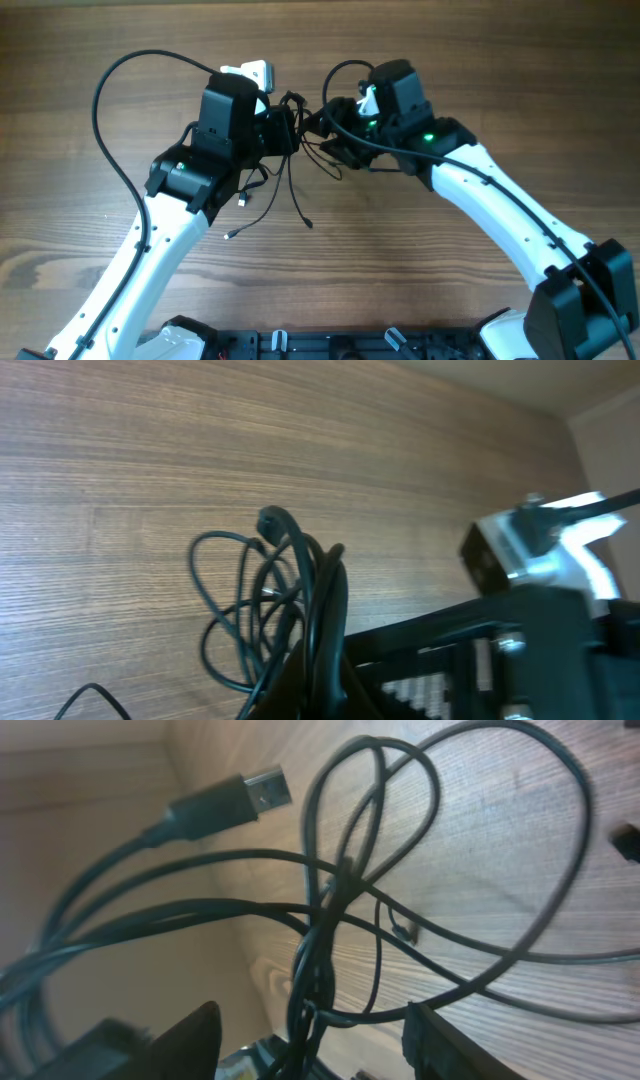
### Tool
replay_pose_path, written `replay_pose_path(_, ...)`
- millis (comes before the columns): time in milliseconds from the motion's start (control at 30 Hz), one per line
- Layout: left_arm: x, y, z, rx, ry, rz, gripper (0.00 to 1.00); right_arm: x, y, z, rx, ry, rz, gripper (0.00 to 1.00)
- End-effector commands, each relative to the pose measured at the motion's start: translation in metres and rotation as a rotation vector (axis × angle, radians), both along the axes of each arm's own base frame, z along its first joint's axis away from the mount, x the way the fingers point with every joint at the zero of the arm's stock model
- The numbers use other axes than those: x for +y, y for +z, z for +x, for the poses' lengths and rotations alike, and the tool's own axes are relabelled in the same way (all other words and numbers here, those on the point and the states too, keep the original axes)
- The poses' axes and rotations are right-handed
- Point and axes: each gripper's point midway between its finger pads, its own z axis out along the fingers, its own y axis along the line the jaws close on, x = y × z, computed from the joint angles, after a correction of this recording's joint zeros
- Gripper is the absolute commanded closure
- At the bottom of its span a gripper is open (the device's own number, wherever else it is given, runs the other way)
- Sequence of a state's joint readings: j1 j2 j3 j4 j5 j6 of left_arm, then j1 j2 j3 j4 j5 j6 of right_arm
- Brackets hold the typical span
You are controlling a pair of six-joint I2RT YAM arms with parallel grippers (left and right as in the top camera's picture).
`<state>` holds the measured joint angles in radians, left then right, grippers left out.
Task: Untangle cables
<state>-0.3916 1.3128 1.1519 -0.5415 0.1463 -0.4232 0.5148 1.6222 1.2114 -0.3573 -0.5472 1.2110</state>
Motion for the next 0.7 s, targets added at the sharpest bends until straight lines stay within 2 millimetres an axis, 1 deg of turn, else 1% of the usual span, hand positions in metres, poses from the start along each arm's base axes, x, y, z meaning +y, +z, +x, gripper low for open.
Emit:
replay_pose_path(0, -0.009, 0.005, -0.001, 0.013, -0.012, -0.059, 0.96, 0.008, -0.029, 0.001, 0.089, -0.049, -0.039, 0.44)
replay_pose_path(67, -0.017, 0.007, -0.004, 0.004, -0.033, -0.063, 0.96, 0.013, -0.042, -0.003, 0.137, -0.020, -0.033, 0.44)
replay_pose_path(133, -0.029, 0.008, -0.009, -0.003, -0.066, -0.066, 0.96, 0.015, -0.051, -0.005, 0.159, -0.006, -0.037, 0.43)
replay_pose_path(167, -0.037, 0.009, -0.013, -0.012, -0.098, -0.058, 0.96, 0.015, -0.055, -0.004, 0.163, -0.006, -0.044, 0.58)
replay_pose_path(200, -0.041, 0.009, -0.016, -0.019, -0.123, -0.046, 0.96, 0.014, -0.057, -0.003, 0.155, 0.001, -0.050, 0.95)
replay_pose_path(233, -0.042, 0.007, -0.018, -0.019, -0.131, -0.034, 0.96, 0.010, -0.057, 0.000, 0.126, 0.015, -0.058, 0.96)
replay_pose_path(267, -0.038, 0.005, -0.017, -0.017, -0.112, -0.017, 0.96, 0.005, -0.057, 0.003, 0.094, 0.041, -0.066, 0.96)
replay_pose_path(300, -0.025, 0.001, -0.012, -0.018, -0.055, 0.027, 0.96, -0.009, -0.062, 0.005, 0.100, 0.048, -0.090, 0.96)
replay_pose_path(333, -0.008, 0.000, -0.006, -0.026, 0.011, 0.072, 0.96, -0.033, -0.073, 0.004, 0.142, 0.035, -0.140, 0.96)
replay_pose_path(367, 0.006, 0.003, -0.002, -0.039, 0.062, 0.085, 0.96, -0.057, -0.083, 0.002, 0.183, 0.016, -0.193, 0.96)
replay_pose_path(400, 0.012, 0.007, 0.000, -0.048, 0.078, 0.080, 0.96, -0.077, -0.091, 0.001, 0.215, -0.007, -0.244, 0.96)
replay_pose_path(433, 0.020, 0.013, 0.003, -0.062, 0.109, 0.066, 0.96, -0.119, -0.106, -0.004, 0.284, -0.069, -0.353, 0.96)
replay_pose_path(467, 0.029, 0.018, 0.006, -0.062, 0.154, 0.037, 0.96, -0.148, -0.114, -0.009, 0.343, -0.127, -0.430, 0.96)
replay_pose_path(500, 0.039, 0.020, 0.010, -0.049, 0.216, -0.005, 0.96, -0.168, -0.117, -0.012, 0.360, -0.126, -0.461, 0.96)
replay_pose_path(533, 0.041, 0.020, 0.010, -0.042, 0.235, -0.020, 0.96, -0.173, -0.114, -0.011, 0.313, -0.048, -0.429, 0.96)
replay_pose_path(567, 0.044, 0.018, 0.012, -0.033, 0.247, -0.026, 0.96, -0.168, -0.108, -0.010, 0.275, 0.015, -0.366, 0.96)
replay_pose_path(600, 0.042, 0.015, 0.013, -0.025, 0.243, -0.022, 0.96, -0.154, -0.098, -0.009, 0.219, 0.094, -0.274, 0.94)
replay_pose_path(633, 0.038, 0.010, 0.013, -0.014, 0.234, -0.016, 0.96, -0.134, -0.083, -0.009, 0.122, 0.204, -0.159, 0.84)
replay_pose_path(667, 0.034, 0.006, 0.013, -0.003, 0.226, -0.011, 0.96, -0.116, -0.068, -0.011, 0.054, 0.278, -0.056, 0.71)
